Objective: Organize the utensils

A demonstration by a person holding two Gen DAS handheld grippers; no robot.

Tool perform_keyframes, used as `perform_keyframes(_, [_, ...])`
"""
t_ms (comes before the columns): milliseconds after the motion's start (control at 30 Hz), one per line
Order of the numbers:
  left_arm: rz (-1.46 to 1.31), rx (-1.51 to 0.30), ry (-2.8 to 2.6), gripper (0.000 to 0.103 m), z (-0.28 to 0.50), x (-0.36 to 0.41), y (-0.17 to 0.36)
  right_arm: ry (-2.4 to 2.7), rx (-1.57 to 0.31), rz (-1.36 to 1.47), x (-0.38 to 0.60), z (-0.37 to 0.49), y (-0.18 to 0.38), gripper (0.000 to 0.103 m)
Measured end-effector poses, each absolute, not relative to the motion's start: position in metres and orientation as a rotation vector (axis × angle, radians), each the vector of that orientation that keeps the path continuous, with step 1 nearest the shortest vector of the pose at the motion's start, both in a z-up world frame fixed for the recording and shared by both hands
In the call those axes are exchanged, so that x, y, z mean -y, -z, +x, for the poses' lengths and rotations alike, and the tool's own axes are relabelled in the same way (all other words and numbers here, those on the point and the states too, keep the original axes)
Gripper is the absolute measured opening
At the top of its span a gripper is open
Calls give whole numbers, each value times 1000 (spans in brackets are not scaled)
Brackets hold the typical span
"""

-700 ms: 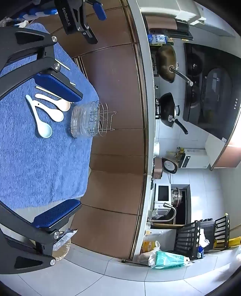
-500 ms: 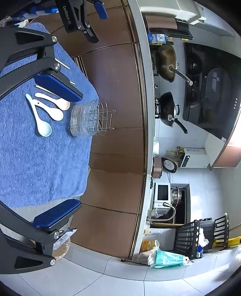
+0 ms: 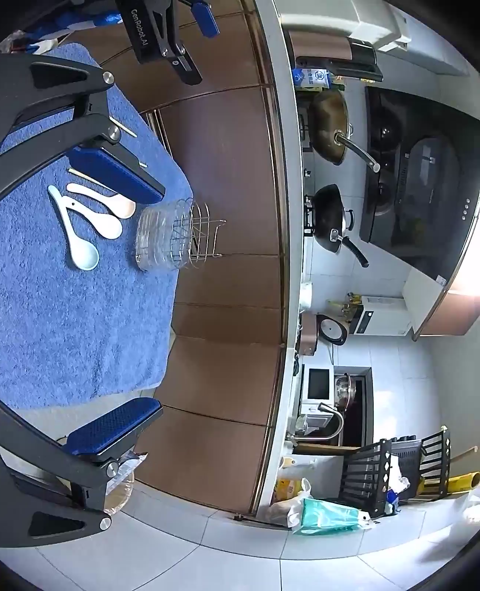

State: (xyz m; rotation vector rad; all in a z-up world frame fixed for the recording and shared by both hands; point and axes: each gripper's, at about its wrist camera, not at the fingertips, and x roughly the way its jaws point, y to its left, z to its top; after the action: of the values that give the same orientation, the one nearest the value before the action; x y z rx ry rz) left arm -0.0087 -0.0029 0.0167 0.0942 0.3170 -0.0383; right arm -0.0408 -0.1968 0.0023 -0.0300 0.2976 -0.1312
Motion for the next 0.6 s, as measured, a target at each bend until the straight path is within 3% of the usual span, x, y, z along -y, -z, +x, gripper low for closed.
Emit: perform_keyframes(600, [108, -263, 21, 101, -6, 6, -49, 85, -255, -39, 199, -34, -21, 103])
